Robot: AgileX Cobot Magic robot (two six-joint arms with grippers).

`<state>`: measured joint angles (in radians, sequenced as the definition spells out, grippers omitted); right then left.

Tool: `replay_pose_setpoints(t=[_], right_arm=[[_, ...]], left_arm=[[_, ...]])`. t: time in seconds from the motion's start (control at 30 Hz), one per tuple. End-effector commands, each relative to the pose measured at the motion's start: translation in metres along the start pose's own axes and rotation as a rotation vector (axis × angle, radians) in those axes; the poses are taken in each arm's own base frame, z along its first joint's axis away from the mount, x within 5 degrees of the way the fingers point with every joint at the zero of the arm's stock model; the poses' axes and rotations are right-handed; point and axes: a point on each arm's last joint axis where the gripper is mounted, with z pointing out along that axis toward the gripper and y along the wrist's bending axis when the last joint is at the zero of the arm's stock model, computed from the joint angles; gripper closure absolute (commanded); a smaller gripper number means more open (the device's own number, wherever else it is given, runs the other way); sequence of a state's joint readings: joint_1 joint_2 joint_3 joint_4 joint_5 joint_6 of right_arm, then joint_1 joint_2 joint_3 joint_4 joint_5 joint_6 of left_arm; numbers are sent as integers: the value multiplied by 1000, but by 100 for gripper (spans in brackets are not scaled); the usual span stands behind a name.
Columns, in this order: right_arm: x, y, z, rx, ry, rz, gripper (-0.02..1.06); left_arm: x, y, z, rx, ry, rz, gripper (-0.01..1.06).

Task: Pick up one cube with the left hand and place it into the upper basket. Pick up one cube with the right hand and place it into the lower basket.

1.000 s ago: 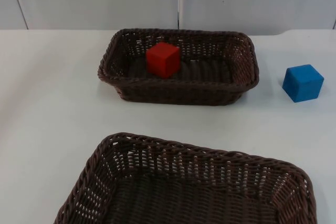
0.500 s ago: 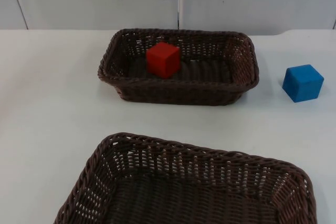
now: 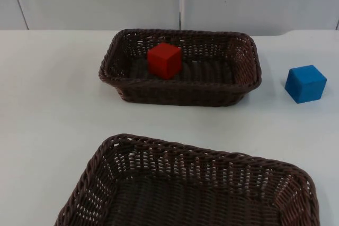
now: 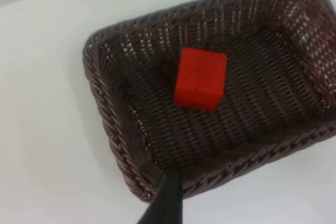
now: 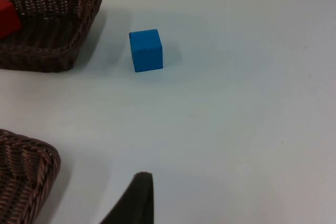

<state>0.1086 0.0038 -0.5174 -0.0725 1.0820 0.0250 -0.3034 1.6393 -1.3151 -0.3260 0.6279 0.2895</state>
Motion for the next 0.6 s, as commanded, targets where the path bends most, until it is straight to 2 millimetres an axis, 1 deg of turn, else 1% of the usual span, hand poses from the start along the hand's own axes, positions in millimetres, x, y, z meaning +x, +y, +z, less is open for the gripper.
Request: replay_pose_setpoints(t=[0.0, 0.03, 0.13, 0.17, 0.2, 0.33, 0.37, 0.5, 0.53, 0.57], right_arm=[[1, 0, 0, 9, -2, 3, -1], [1, 0, 0, 9, -2, 3, -1], [1, 0, 0, 9, -2, 3, -1], [1, 0, 0, 9, -2, 3, -1], [1, 0, 0, 9, -2, 3, -1], [1, 0, 0, 9, -2, 3, -1], [1, 0, 0, 9, -2, 3, -1], [1, 0, 0, 9, -2, 3, -1], [1, 0, 0, 9, -2, 3, -1], [1, 0, 0, 9, -2, 3, -1]], left_arm=[[3, -3, -25, -15, -65, 11, 22], [3, -3, -25, -15, -65, 11, 22], [9, -7, -46, -18, -105, 16, 22], [12, -9, -57, -19, -121, 19, 22], [12, -9, -57, -19, -121, 19, 22], [26, -14, -82, -28, -174, 27, 22], [26, -14, -82, -28, -174, 27, 22], [41, -18, -106, -33, -214, 36, 22], [41, -18, -106, -33, -214, 36, 22], [45, -19, -110, -32, -221, 26, 22]])
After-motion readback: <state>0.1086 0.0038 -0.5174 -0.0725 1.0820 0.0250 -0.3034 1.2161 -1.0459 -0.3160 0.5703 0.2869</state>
